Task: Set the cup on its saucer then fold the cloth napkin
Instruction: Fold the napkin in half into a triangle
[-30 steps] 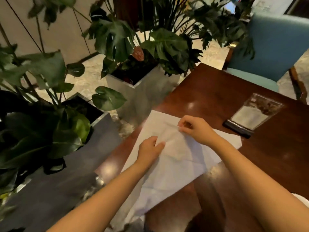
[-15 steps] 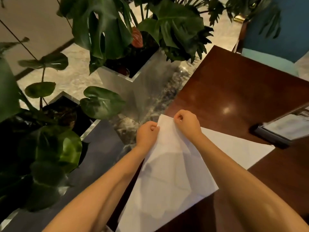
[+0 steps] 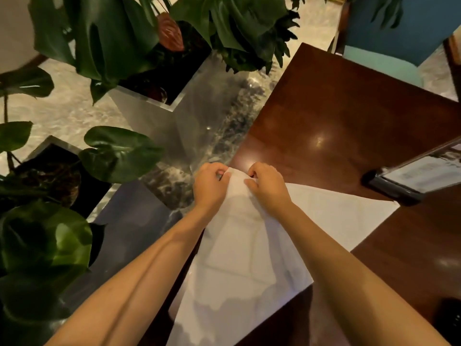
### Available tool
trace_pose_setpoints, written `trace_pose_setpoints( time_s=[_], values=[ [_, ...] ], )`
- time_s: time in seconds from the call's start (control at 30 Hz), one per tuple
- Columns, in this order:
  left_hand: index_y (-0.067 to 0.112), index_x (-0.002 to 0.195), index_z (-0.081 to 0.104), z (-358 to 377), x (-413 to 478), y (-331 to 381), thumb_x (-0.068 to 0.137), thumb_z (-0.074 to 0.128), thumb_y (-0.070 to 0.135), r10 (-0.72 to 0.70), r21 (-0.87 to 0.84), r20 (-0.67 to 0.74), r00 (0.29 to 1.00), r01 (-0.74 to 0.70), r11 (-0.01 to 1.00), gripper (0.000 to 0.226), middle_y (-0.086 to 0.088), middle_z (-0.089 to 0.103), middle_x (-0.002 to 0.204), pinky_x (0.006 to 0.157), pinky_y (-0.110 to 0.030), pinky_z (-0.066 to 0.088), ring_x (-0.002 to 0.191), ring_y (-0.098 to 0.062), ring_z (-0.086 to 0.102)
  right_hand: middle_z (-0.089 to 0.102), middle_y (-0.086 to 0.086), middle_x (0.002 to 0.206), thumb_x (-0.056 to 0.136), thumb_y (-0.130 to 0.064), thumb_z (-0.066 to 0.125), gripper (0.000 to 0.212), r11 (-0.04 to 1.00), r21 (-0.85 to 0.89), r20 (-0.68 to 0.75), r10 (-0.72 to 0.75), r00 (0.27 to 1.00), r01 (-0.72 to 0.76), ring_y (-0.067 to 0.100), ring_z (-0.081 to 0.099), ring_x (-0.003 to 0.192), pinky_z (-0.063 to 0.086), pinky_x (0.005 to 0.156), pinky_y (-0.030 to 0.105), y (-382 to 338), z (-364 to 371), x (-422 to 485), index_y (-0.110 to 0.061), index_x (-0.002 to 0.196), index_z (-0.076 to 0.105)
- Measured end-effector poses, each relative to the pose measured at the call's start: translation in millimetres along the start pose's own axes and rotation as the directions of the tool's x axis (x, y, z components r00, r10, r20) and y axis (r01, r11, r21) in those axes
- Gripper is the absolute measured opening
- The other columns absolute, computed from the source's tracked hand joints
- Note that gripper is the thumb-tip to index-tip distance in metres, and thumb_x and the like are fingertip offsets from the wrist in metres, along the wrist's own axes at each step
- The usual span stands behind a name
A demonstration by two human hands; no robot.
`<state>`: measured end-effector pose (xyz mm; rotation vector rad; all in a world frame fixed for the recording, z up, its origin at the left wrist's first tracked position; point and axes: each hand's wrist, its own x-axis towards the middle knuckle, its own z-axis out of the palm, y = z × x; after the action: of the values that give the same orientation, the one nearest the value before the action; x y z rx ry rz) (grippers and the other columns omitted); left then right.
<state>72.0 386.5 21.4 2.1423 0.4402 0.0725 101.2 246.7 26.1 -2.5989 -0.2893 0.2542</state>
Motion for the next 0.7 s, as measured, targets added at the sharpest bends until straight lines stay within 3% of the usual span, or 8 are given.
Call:
trace_pose_setpoints(
  time_s=[0.1, 0.17, 0.23, 0.33, 0.4, 0.57, 0.7],
  values=[
    [0.015, 0.084, 0.063, 10, -7, 7, 0.084, 0.057, 0.013, 0.101, -0.045, 0.055, 0.993, -0.098, 0.994, 0.007, 0.003, 0.057, 0.082, 0.07, -0.028, 0.043, 0.075, -0.016, 0.053, 0.058, 0.002, 0.085, 0.083, -0.031, 0.062, 0.018, 1.0, 0.007, 0.095, 0.028, 0.995, -0.029, 0.026, 0.052, 0.082, 0.039, 0.067, 0.035, 14, -15, -13, -0.019, 0.083, 0.049],
    [0.017, 0.084, 0.059, 19, -12, 11, 0.085, 0.054, 0.015, 0.105, -0.084, 0.108, 0.989, -0.096, 0.992, 0.006, 0.0, 0.059, 0.077, 0.068, -0.035, 0.045, 0.074, -0.02, 0.056, 0.055, -0.001, 0.079, 0.081, -0.041, 0.064, 0.027, 0.995, -0.1, 0.157, 0.034, 0.987, -0.018, 0.026, 0.054, 0.08, 0.034, 0.063, 0.033, 33, -33, -23, -0.02, 0.078, 0.048],
    [0.019, 0.084, 0.055, 30, -14, 15, 0.087, 0.051, 0.018, 0.095, -0.07, 0.135, 0.986, -0.086, 0.994, 0.005, 0.0, 0.058, 0.074, 0.067, -0.038, 0.045, 0.074, -0.023, 0.056, 0.056, 0.001, 0.081, 0.082, -0.052, 0.059, 0.035, 0.956, -0.293, 0.232, 0.073, 0.97, -0.001, 0.027, 0.055, 0.09, 0.035, 0.067, 0.032, 55, -54, -33, -0.018, 0.078, 0.056],
    [0.02, 0.085, 0.054, 44, -19, 26, 0.089, 0.05, 0.022, 0.045, -0.043, 0.117, 0.992, -0.041, 0.998, 0.006, 0.003, 0.058, 0.074, 0.071, -0.037, 0.046, 0.078, -0.027, 0.057, 0.061, 0.007, 0.103, 0.085, -0.057, 0.053, 0.045, 0.899, -0.436, 0.334, 0.195, 0.922, -0.032, 0.029, 0.048, 0.109, 0.035, 0.086, 0.039, 91, -83, -53, -0.016, 0.099, 0.065],
    [0.022, 0.084, 0.055, 52, -22, 32, 0.089, 0.05, 0.022, 0.013, -0.018, 0.067, 0.998, -0.012, 1.0, 0.007, 0.004, 0.058, 0.073, 0.08, -0.038, 0.045, 0.082, -0.03, 0.057, 0.061, 0.005, 0.108, 0.085, -0.055, 0.054, 0.046, 0.901, -0.42, 0.34, 0.264, 0.903, -0.105, 0.028, 0.049, 0.109, 0.035, 0.089, 0.041, 116, -100, -72, -0.015, 0.104, 0.064],
    [0.013, 0.092, 0.059, 63, -24, 41, 0.092, 0.049, 0.023, 0.003, 0.06, -0.049, 0.999, 0.0, 0.998, 0.014, -0.005, 0.061, 0.081, 0.091, -0.04, 0.039, 0.087, -0.033, 0.058, 0.06, 0.001, 0.095, 0.085, -0.038, 0.063, 0.026, 0.926, -0.311, 0.399, 0.332, 0.855, -0.214, 0.019, 0.052, 0.084, 0.037, 0.066, 0.029, 173, -144, -117, -0.013, 0.094, 0.065],
    [0.01, 0.096, 0.056, 67, -28, 41, 0.094, 0.045, 0.024, 0.009, 0.09, -0.096, 0.995, -0.001, 0.996, 0.017, -0.013, 0.065, 0.088, 0.095, -0.041, 0.038, 0.088, -0.034, 0.057, 0.066, 0.013, 0.097, 0.081, -0.032, 0.069, 0.027, 0.929, -0.219, 0.41, 0.365, 0.836, -0.298, 0.03, 0.059, 0.089, 0.043, 0.073, 0.037, 211, -169, -146, -0.007, 0.091, 0.066]
  ],
)
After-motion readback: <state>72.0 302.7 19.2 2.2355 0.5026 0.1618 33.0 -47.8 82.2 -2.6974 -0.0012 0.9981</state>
